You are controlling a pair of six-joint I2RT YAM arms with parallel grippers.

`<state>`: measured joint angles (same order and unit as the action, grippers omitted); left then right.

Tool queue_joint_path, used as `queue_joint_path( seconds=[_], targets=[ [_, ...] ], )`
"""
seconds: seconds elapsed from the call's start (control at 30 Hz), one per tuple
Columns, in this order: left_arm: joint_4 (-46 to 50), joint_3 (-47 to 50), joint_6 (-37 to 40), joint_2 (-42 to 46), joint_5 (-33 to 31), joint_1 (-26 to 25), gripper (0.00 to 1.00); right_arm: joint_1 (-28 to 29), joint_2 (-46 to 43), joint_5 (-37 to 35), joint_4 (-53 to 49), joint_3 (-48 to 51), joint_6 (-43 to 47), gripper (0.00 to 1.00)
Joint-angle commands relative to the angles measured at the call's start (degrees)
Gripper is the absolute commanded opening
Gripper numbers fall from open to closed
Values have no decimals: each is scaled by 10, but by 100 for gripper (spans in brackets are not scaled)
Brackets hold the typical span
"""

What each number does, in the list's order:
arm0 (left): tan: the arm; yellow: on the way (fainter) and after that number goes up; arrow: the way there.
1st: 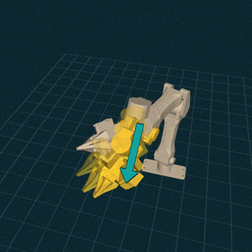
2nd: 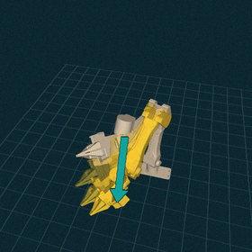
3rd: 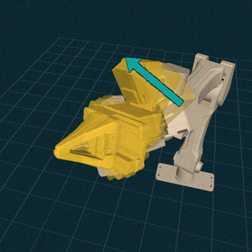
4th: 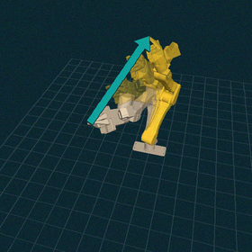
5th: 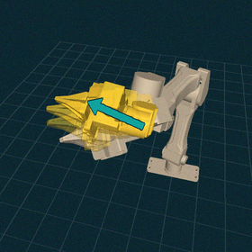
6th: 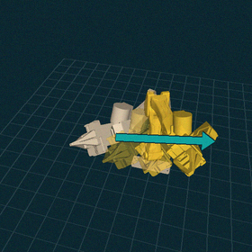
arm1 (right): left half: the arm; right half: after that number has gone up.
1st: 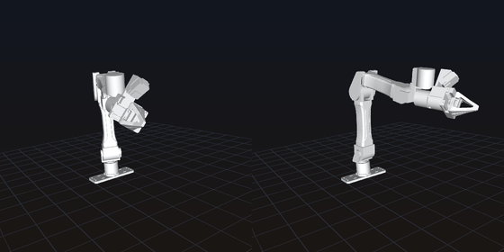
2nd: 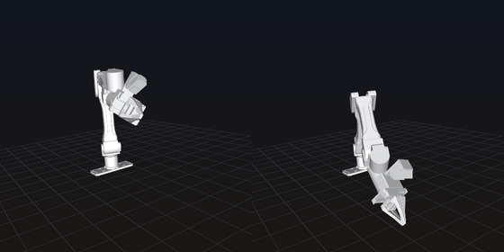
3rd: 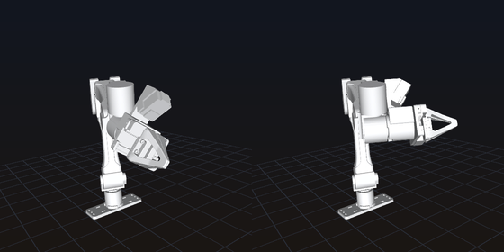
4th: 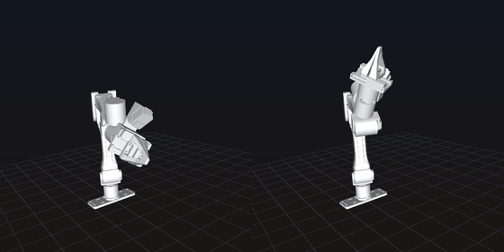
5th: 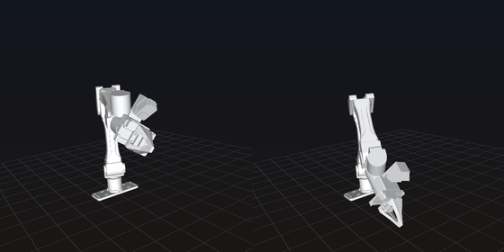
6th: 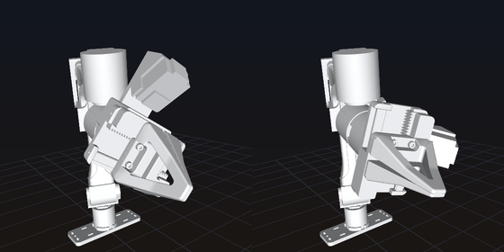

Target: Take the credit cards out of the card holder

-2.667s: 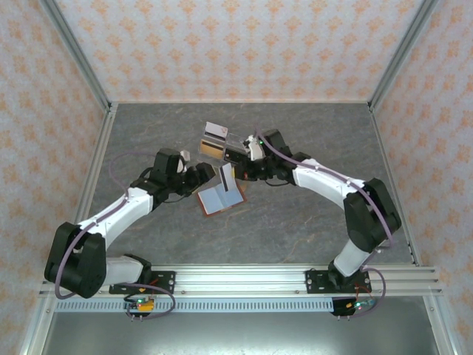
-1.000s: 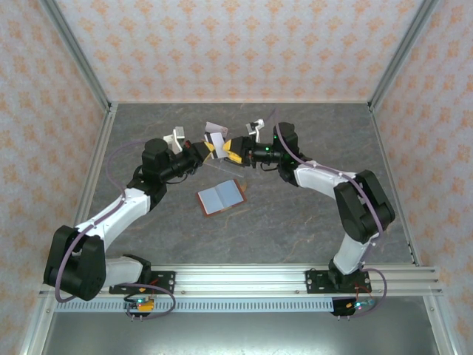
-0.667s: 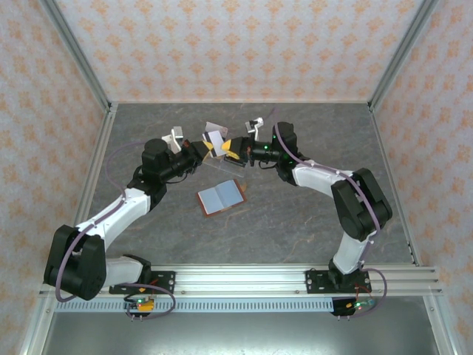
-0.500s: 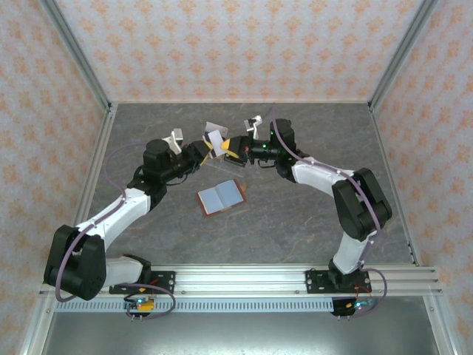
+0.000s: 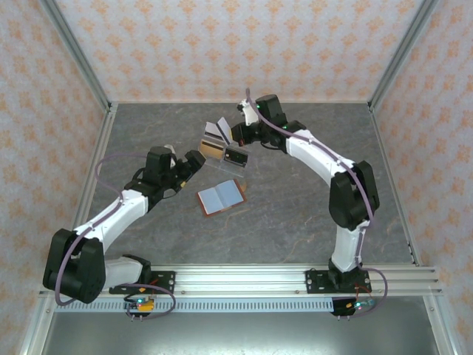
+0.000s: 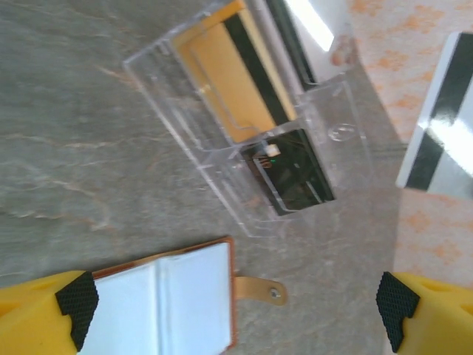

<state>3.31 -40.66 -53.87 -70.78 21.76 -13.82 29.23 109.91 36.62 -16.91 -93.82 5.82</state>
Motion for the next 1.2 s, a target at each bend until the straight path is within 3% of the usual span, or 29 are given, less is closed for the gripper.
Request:
queue_joint_path(
  seconds=[0.0,0.2,0.5,1.03,1.17],
  targets=[
    [68,-4,35,23,-46,5,100,6,41,-18,-90,-69,176,0],
    [112,-10,44,25,-69,5,100,7,130,-32,-159,-208,255,0],
    [163,-16,37,15,-93,6,100,8,231,-39,-195,-355,289,0],
    [188,-13,49,17,-96,6,100,7,276,-64,-213,-385,339,0],
    [187,-13,50,17,-94,6,100,7,277,-68,-216,-386,341,7]
  ],
)
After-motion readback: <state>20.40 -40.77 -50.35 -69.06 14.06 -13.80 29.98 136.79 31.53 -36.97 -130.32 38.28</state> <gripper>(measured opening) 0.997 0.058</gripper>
